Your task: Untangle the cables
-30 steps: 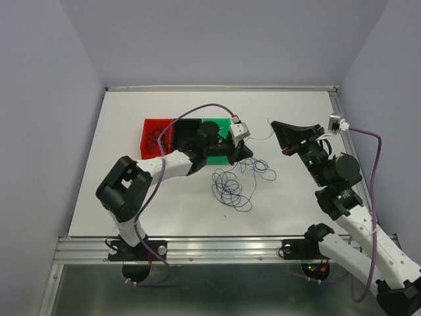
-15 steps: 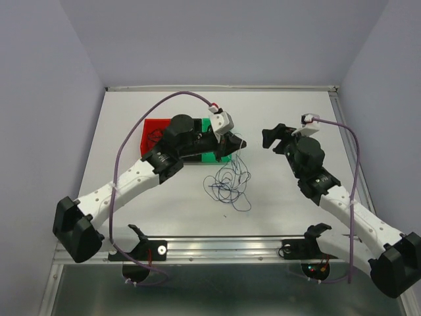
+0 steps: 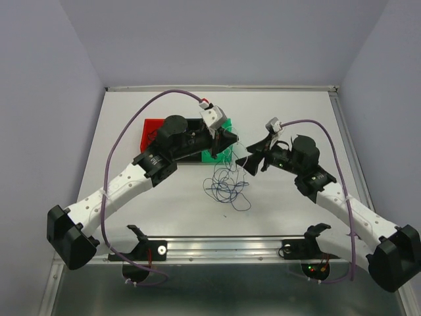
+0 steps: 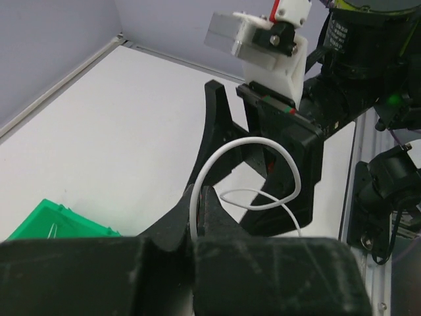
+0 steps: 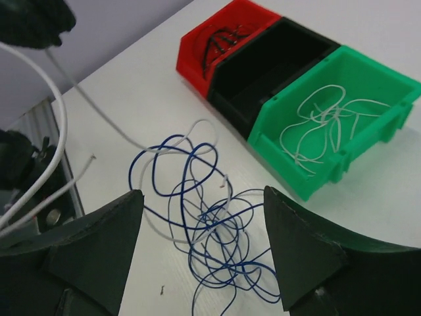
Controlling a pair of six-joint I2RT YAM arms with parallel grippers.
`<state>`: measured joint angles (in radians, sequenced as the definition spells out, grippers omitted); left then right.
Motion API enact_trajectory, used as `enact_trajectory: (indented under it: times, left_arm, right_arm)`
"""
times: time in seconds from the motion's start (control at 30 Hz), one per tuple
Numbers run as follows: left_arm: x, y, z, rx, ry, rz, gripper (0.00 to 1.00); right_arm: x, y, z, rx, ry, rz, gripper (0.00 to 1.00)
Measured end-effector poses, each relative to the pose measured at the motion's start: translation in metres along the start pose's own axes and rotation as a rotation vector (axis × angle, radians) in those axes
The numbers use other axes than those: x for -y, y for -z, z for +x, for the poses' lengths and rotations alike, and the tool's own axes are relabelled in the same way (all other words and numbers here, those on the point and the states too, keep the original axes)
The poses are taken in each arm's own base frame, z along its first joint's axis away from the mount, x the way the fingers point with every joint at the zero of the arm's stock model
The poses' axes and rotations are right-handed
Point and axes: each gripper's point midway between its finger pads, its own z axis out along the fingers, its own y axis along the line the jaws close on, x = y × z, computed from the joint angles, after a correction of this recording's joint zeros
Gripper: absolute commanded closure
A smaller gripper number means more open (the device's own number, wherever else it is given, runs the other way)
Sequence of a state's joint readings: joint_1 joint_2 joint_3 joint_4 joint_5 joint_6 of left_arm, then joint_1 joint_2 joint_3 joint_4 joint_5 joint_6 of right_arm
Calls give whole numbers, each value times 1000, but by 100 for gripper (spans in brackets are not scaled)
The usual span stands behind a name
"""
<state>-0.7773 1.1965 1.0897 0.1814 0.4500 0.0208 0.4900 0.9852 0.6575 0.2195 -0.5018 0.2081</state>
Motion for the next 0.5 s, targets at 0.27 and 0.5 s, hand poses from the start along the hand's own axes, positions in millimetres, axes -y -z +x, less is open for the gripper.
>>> enact_trajectory:
  times: [0.27, 0.5]
  left_arm:
    - [-11, 7, 0, 13, -5, -77, 100]
    - [-20, 15, -8, 45, -23, -143, 100]
  right_arm:
    - [-18, -14, 34, -109, -4, -203, 60]
    - [-7, -23, 52, -162, -67, -173, 99]
